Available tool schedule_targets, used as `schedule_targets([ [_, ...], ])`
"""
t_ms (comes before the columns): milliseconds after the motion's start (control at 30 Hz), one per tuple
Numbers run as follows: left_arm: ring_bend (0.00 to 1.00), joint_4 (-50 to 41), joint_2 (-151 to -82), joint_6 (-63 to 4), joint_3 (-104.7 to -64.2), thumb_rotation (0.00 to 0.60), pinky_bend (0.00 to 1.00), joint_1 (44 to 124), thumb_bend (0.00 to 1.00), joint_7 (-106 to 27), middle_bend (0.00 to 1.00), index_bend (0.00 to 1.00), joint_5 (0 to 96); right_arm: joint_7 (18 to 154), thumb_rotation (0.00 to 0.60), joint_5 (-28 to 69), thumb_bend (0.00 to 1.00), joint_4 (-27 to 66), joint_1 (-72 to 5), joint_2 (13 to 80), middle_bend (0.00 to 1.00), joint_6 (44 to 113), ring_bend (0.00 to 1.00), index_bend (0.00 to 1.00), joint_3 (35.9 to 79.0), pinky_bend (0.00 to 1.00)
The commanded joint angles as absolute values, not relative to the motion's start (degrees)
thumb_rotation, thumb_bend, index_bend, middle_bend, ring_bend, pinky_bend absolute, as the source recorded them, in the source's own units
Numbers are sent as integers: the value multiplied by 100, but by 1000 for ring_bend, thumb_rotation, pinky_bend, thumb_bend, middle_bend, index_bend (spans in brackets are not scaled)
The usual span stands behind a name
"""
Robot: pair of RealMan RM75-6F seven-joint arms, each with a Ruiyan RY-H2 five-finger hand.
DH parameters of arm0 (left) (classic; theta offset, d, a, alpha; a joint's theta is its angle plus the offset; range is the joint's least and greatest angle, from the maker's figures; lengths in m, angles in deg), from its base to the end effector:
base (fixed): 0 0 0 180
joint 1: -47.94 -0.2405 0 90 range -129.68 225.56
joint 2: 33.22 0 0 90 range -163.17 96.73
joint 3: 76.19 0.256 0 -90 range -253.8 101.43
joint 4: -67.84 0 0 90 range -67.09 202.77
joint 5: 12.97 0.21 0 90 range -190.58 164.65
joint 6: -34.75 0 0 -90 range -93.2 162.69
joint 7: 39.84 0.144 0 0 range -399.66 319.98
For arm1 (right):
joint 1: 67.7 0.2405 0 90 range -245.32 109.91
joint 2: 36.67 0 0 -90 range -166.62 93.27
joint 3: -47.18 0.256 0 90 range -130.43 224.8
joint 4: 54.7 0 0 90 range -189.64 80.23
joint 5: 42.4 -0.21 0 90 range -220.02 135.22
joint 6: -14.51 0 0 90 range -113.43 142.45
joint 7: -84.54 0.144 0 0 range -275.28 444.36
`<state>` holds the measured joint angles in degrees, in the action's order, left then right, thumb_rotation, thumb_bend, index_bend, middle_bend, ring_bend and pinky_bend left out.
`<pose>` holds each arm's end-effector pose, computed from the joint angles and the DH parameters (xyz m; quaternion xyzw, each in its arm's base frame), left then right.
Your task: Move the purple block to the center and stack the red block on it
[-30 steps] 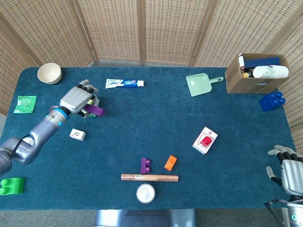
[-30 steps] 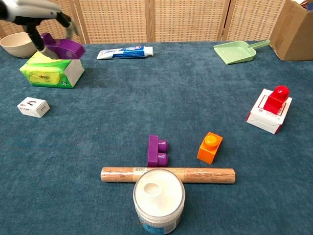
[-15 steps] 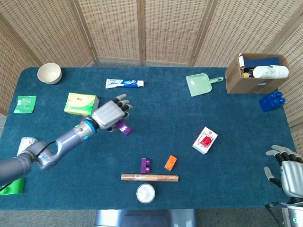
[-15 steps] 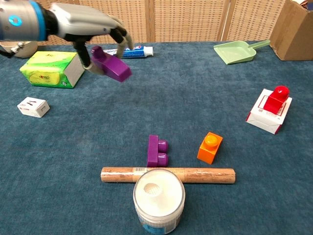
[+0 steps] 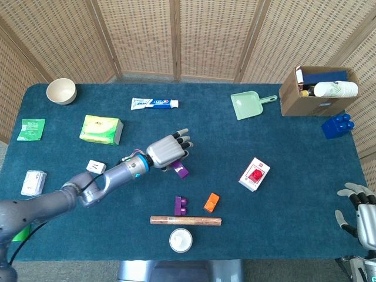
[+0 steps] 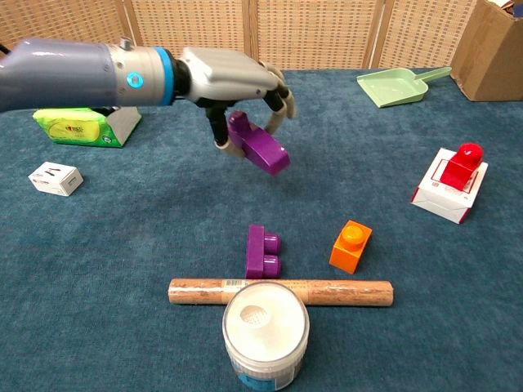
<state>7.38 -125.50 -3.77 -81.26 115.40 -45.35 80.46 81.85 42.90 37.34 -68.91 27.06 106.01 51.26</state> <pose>-0.0475 0.4125 -0.0500 -0.9006 -0.1280 -0.3176 0.2677 -0.3235 -0.1510 0.1802 0.5547 -0.3630 0.3755 0.6477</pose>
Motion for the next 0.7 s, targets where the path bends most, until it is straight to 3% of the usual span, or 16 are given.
schedule_targets([
  [33, 158, 1127, -12897, -297, -8054, 600, 0, 11770, 322, -4683, 220, 551, 8150, 8217, 588, 4278, 285, 3734, -6931, 2696, 272, 10635, 231, 372, 5117, 297],
  [700, 154, 2659, -14156, 49, -8017, 600, 0, 12569, 321, -4855, 204, 546, 8119, 8585, 591, 4231, 286, 3547, -7146, 2665, 272, 10809, 231, 371, 5110, 297],
])
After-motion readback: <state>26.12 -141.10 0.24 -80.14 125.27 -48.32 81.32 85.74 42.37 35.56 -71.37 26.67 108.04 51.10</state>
